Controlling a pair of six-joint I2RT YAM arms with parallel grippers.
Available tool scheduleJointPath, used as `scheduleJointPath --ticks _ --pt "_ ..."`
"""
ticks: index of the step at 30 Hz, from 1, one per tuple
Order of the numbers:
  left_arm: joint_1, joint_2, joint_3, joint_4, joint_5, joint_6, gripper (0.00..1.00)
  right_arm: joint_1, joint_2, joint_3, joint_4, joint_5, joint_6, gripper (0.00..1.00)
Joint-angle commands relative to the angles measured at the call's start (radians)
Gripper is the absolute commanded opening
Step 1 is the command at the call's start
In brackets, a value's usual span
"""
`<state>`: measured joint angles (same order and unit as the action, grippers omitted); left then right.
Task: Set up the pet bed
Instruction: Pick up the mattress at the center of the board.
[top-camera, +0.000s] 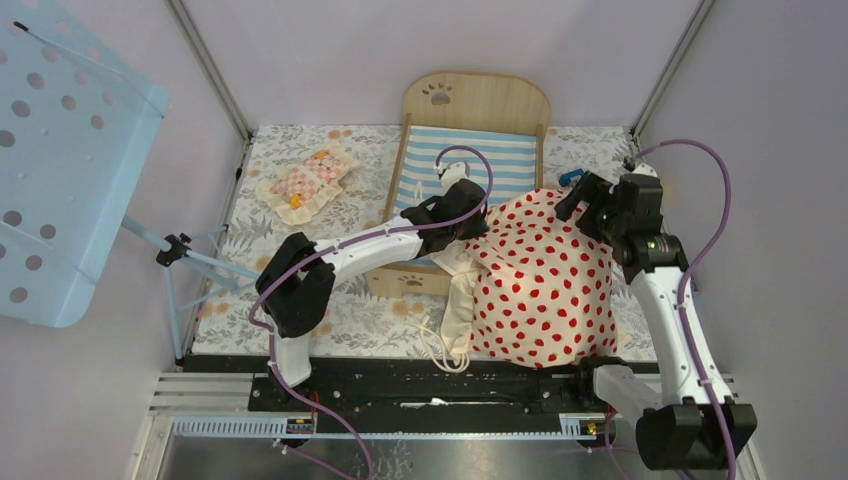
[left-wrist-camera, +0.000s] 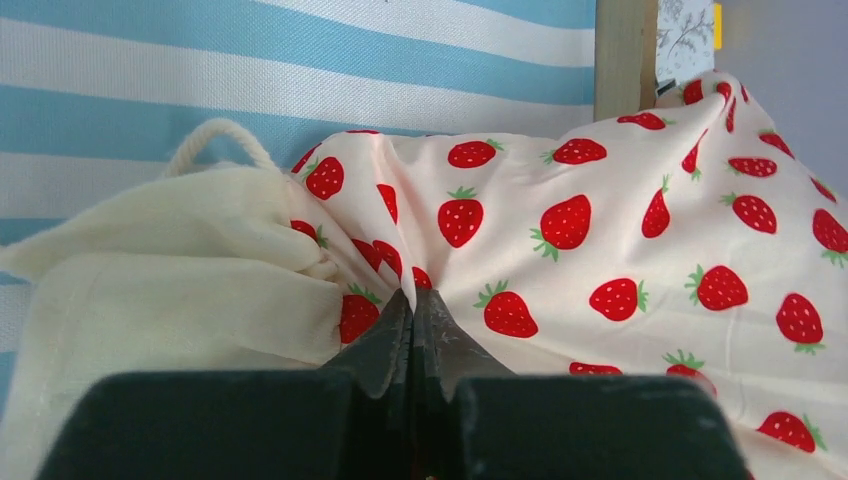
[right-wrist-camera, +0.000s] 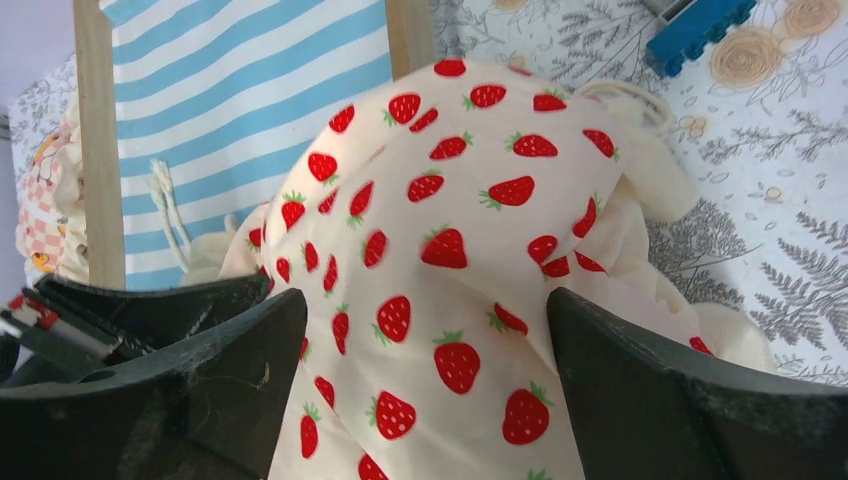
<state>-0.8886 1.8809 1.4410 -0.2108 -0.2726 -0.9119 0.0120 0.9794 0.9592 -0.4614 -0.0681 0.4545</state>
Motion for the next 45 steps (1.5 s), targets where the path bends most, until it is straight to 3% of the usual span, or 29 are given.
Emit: scheduleJointPath --ticks 1,11,28,30,33,39,42,45 --pt "-0.004 -0.013 0.036 0.044 0.017 0.077 0.00 -0.003 0.106 0.158 -0.048 0.063 -0.048 0.98" --pt "-0.004 -0.034 0.059 0.056 0.035 0.151 0.00 -0.003 0.395 0.420 -0.200 -0.021 -0.122 1.00" --pt "-0.003 -0.024 0.063 0.083 0.071 0.162 0.00 0.058 0.638 0.349 -0.150 -0.208 -0.129 0.99" --pt "-0.004 -0.029 0.066 0.082 0.072 0.170 0.00 0.067 0.631 0.345 -0.146 -0.189 -0.118 0.88" --pt "-0.004 -0.041 0.071 0.082 0.073 0.185 0.00 0.069 0.585 0.348 -0.128 -0.158 -0.097 0.60" --pt "-0.006 -0.107 0.094 0.082 0.076 0.226 0.00 0.069 0.437 0.378 -0.108 -0.129 -0.086 0.17" --pt "-0.018 -0.164 0.108 0.077 0.071 0.264 0.00 0.073 0.343 0.389 -0.106 -0.135 -0.091 0.03" --pt "-0.038 -0.240 0.127 0.062 0.066 0.307 0.00 0.089 0.256 0.411 -0.121 -0.133 -0.088 0.00"
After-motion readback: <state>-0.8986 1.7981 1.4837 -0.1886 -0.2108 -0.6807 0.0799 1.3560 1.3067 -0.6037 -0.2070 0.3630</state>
